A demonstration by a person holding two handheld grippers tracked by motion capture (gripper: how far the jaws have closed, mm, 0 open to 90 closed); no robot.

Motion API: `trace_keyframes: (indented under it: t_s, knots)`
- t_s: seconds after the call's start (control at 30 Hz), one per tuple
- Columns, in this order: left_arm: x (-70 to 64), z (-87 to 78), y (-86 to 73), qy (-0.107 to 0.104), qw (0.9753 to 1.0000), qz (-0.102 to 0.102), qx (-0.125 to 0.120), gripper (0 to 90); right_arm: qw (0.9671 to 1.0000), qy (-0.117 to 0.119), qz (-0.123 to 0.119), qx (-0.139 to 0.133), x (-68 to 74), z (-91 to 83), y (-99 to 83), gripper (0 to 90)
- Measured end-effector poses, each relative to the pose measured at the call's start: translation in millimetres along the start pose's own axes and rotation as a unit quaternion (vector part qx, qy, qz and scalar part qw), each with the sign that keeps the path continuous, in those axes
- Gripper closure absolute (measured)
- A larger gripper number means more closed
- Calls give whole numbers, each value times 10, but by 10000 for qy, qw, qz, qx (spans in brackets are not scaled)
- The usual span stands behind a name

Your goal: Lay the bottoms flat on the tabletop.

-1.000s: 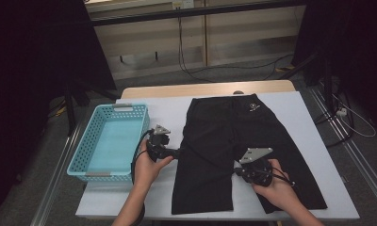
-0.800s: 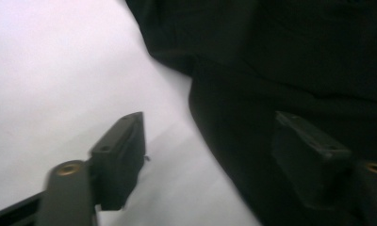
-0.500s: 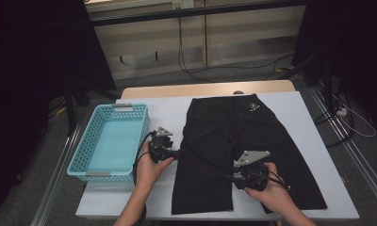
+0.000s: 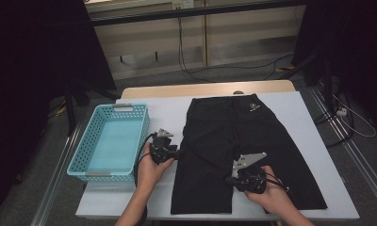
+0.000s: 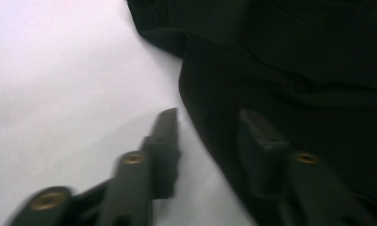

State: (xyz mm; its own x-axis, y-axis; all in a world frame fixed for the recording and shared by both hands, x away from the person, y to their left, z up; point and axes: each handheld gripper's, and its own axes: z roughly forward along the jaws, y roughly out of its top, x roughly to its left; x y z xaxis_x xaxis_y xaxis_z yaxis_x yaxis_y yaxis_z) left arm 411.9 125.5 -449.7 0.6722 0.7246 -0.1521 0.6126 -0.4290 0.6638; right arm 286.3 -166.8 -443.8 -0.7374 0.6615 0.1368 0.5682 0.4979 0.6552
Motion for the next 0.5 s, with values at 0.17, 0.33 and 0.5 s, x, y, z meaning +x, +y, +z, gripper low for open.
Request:
trace_keyframes:
  t_s: [0.17,0.33,0.5]
  knots:
    - [1,-11,-4,-80,9999,-77,89,819,10000,9,-10,11,-12,-18,-4,900]
    - [16,-69,-17,-77,9994,-232,253,900,10000,27,-22,-20,-22,-35,-3,900]
    - [46,-138,-36,-70,9989,-279,358,900,10000,71,-44,-41,-10,-52,-1,900]
